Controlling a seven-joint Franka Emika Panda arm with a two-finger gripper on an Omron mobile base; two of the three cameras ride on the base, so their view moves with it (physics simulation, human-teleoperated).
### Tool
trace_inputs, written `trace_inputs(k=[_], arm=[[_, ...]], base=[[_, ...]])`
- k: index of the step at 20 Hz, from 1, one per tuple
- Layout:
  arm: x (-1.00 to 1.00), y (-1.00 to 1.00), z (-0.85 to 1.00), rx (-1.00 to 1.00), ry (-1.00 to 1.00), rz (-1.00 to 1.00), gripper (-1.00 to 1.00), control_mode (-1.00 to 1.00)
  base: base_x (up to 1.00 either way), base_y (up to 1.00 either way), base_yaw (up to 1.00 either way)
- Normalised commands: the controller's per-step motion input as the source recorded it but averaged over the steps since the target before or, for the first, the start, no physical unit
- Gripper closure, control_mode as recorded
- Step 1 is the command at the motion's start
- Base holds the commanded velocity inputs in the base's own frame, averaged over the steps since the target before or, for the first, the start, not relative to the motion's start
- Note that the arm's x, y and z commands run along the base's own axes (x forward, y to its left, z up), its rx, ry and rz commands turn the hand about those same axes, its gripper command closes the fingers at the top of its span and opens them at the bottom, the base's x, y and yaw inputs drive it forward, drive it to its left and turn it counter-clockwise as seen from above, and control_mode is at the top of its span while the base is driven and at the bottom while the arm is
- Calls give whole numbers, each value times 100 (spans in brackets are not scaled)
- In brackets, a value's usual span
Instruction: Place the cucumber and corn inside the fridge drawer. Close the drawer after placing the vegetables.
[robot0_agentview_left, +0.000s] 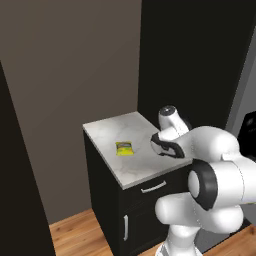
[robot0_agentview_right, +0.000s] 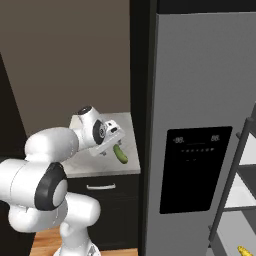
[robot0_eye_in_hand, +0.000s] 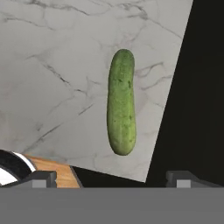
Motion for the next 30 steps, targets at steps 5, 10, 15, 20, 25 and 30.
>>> trace_inputs(k=[5, 10, 15, 20, 25, 30], arm=[[41, -2, -44, 0, 4, 1, -100, -100], [44, 0, -36, 0, 5, 1, -100, -100], [44, -9, -36, 0, 13, 0, -100, -100], [43, -17, -33, 0, 15, 0, -100, -100], [25, -7, -50, 0, 19, 0, -100, -100], [0, 0, -69, -2, 17, 0, 100, -100]], base=[[0, 0, 0], [0, 0, 0], [0, 0, 0], [0, 0, 0], [0, 0, 0], [0, 0, 0]])
